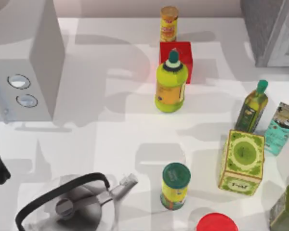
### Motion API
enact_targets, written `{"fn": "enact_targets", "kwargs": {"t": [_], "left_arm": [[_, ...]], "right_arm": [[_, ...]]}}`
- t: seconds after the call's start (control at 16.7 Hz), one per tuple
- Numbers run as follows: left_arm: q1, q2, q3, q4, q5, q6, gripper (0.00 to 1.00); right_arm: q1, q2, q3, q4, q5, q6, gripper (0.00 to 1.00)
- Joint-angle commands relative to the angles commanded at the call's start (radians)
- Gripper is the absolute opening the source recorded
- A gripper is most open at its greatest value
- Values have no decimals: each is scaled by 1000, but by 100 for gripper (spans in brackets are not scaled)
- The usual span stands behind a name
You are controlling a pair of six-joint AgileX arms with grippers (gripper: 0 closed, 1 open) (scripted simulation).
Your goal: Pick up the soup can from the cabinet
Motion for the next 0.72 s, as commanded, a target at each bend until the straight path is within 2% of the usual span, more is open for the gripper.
{"fn": "enact_targets", "kwargs": {"t": [0.48,0.72], "left_arm": [[0,0,0,0,0,0,100],[0,0,0,0,0,0,100]], "right_arm": [[0,0,0,0,0,0,2],[0,0,0,0,0,0,0]]}}
